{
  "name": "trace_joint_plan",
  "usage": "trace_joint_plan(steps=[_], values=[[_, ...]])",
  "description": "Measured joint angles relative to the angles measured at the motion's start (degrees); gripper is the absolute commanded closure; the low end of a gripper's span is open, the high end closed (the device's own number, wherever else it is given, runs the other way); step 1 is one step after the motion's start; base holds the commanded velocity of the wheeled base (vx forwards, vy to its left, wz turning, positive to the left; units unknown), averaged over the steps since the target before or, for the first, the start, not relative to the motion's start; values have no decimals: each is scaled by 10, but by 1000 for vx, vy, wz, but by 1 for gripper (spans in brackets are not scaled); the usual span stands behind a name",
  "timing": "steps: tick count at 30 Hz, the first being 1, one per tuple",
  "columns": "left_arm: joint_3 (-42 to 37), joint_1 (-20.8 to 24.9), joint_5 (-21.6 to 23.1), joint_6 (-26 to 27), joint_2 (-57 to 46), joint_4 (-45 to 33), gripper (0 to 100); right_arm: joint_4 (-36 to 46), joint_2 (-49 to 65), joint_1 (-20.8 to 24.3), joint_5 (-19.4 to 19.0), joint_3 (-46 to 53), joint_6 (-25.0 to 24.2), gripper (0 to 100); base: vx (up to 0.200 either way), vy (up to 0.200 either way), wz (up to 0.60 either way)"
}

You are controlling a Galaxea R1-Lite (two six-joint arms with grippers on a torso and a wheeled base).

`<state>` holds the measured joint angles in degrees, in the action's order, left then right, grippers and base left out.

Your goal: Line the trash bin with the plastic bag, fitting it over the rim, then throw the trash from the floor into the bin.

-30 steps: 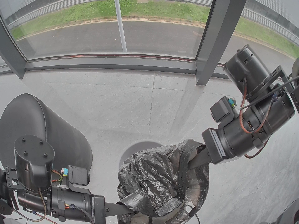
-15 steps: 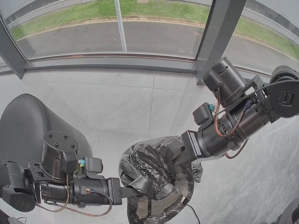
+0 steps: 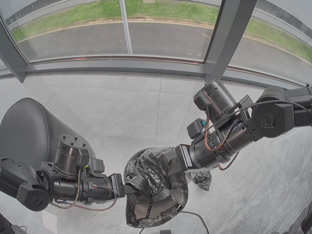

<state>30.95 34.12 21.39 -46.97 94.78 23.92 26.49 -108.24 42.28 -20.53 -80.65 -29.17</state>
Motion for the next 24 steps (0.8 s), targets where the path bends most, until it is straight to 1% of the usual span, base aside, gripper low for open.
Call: trace_joint_plan(steps=[6,12,19,24], values=[[1,-31,0,0,9,3,100,-33,-35,0,-1,-2,14,100,0,0,0],[2,-64,0,0,30,34,100,-64,-71,-2,-4,-3,24,100,0,0,0],[1,-95,1,0,68,82,100,-74,-113,-7,-4,-23,27,100,0,0,0],[2,-111,2,1,84,101,100,-74,-133,-8,-4,-36,26,100,0,0,0]])
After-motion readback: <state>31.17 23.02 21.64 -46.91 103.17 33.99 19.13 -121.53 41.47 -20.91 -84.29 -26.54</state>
